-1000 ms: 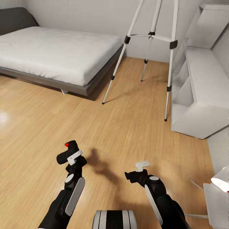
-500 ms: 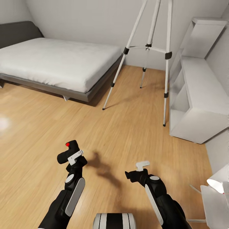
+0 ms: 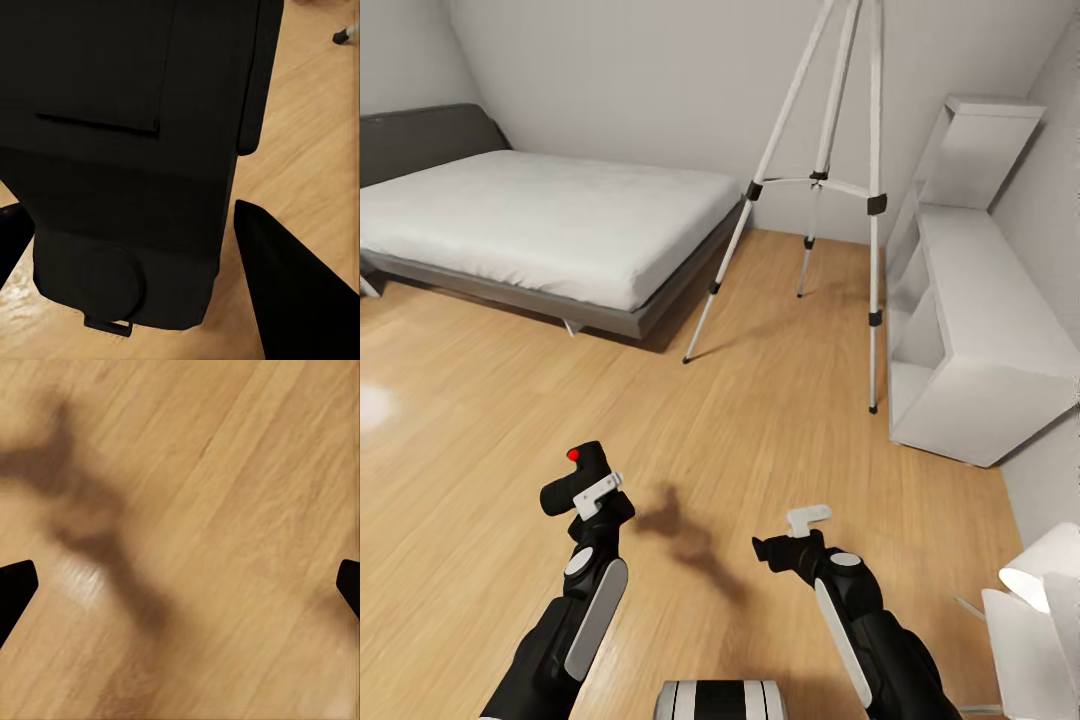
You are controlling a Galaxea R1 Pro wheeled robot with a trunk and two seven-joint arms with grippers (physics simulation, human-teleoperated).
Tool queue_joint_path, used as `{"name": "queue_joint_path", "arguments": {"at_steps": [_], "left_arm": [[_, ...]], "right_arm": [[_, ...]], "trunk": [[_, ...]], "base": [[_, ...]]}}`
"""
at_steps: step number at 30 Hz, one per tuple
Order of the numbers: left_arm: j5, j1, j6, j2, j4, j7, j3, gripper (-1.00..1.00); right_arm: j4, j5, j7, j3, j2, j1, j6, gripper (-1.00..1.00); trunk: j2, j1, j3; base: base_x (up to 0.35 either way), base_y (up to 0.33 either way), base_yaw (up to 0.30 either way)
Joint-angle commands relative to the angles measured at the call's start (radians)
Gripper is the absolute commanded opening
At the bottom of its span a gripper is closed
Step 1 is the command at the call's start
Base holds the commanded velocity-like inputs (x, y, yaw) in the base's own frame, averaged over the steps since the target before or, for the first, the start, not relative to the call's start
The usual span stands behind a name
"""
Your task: Attach the digital camera to the camera tripod in the bedroom.
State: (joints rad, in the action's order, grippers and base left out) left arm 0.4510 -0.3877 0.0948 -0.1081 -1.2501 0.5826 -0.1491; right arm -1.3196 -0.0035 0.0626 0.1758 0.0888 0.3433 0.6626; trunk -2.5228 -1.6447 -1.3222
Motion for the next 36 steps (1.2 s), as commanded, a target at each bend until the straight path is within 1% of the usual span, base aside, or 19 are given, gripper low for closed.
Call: {"name": "queue_joint_path", "arguments": {"at_steps": [1, 7, 15, 36], "left_arm": [[0.002, 0.0, 0.006, 0.0, -0.002, 0.005, -0.001, -1.0], [0.003, 0.0, 0.007, 0.0, 0.0, 0.005, -0.001, -1.0], [0.003, 0.0, 0.008, -0.001, 0.006, 0.006, -0.001, -1.0], [0.003, 0.0, 0.009, -0.001, 0.006, 0.006, -0.001, -1.0]], "right_arm": [[-0.001, 0.0, 0.003, -0.001, 0.0, 0.0, 0.005, 1.0], [-0.001, 0.001, 0.007, 0.005, -0.005, 0.0, 0.003, 1.0], [-0.002, 0.01, 0.006, 0.004, -0.003, 0.0, 0.003, 1.0], [-0.003, -0.001, 0.015, 0.012, -0.007, 0.0, 0.014, 1.0]], "trunk": [[0.0, 0.001, 0.003], [0.001, 0.003, 0.026], [0.003, 0.007, 0.057], [0.008, 0.016, 0.139]], "base": [[0.0, 0.0, 0.0], [0.0, 0.0, 0.0], [0.0, 0.0, 0.0], [0.0, 0.0, 0.0]]}}
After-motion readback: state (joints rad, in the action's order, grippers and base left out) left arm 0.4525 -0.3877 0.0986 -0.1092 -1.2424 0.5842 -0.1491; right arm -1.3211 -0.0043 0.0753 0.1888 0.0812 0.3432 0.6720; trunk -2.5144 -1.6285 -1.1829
